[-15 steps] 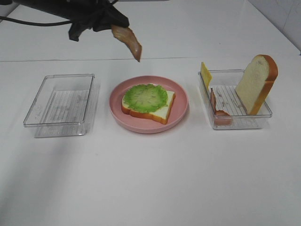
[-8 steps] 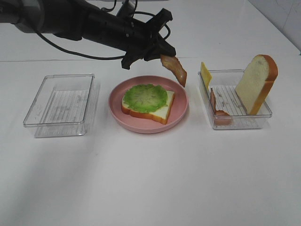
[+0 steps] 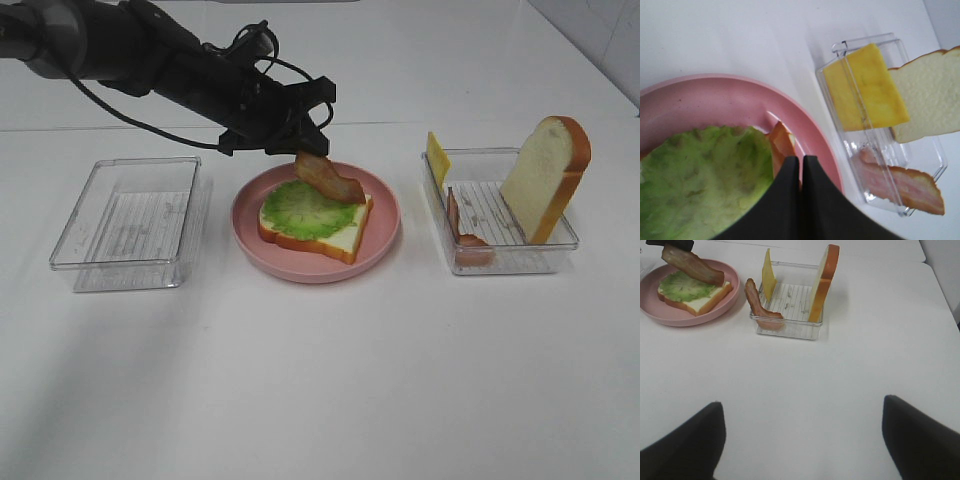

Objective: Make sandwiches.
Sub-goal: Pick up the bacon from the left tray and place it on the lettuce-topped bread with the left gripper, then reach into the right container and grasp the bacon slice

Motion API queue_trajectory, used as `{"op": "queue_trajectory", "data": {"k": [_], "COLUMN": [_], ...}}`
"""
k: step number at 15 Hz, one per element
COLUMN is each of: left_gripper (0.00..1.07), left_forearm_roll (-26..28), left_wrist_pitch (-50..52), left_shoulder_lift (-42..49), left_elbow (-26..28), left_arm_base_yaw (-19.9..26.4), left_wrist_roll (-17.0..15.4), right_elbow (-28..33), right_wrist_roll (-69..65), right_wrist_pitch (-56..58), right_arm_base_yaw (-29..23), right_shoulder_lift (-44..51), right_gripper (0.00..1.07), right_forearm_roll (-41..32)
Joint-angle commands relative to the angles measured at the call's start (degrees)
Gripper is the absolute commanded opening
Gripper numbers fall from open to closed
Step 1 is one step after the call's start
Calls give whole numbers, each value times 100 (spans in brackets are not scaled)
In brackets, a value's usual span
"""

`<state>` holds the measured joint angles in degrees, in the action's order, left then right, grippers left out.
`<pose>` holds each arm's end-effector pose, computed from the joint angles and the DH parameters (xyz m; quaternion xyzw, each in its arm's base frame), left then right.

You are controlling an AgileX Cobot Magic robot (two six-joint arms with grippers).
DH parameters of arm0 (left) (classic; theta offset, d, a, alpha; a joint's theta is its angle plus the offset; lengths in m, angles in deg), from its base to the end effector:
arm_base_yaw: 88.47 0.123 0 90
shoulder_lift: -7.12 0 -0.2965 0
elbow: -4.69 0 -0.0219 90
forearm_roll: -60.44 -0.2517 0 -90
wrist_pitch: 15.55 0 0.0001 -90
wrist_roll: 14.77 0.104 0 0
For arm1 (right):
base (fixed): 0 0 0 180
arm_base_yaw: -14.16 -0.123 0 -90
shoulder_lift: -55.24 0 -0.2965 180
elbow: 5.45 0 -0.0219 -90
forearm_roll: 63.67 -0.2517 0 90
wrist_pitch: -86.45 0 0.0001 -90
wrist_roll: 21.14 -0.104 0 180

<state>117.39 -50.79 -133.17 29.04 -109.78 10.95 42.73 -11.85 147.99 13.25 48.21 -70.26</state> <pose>0.4717 -0.2381 0.1554 0.0566 0.9038 -0.3547 0.2326 -0.0077 0.0104 0.2745 -0.0787 0.8464 0.0190 0.5263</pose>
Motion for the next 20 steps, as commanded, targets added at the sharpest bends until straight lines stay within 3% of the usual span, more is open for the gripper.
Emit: {"op": "queue_trajectory", "data": {"k": [1,3,5,6,7,8,10,14,15,19,20], "left_gripper": [0,0,13,25,49,62,73,74,74,74,74], "left_forearm_roll": [-367,-550,-911,-1049,-1140,-1209,-1415,-2630,-2830,-3776,-4171], "left_wrist_pitch": [-74,-46,11,11,6,6,11,-464,-751,-1730,-2269], "left_shoulder_lift": [11,11,11,11,40,115,281,922,1134,1845,2137], "left_elbow": [40,40,40,40,40,40,40,40,40,40,40], "left_arm_base_yaw": [11,17,17,17,17,17,17,17,17,17,17], "left_wrist_roll": [-132,-304,-693,-814,-814,-814,-808,-831,-980,-1925,-2532], "right_elbow": [29,29,29,29,29,29,29,29,29,29,29], "right_wrist_roll": [6,6,6,6,6,6,6,6,6,6,6], "right_wrist_pitch": [-52,-52,-52,-52,-52,-52,-52,-52,-52,-52,-52], "right_arm_base_yaw": [34,34,34,34,34,34,34,34,34,34,34], "right_shoulder_lift": [63,63,63,63,63,63,63,63,63,63,63], "right_gripper": [80,80,80,80,80,80,80,80,80,80,80], "right_forearm_roll": [6,6,6,6,6,6,6,6,6,6,6]}}
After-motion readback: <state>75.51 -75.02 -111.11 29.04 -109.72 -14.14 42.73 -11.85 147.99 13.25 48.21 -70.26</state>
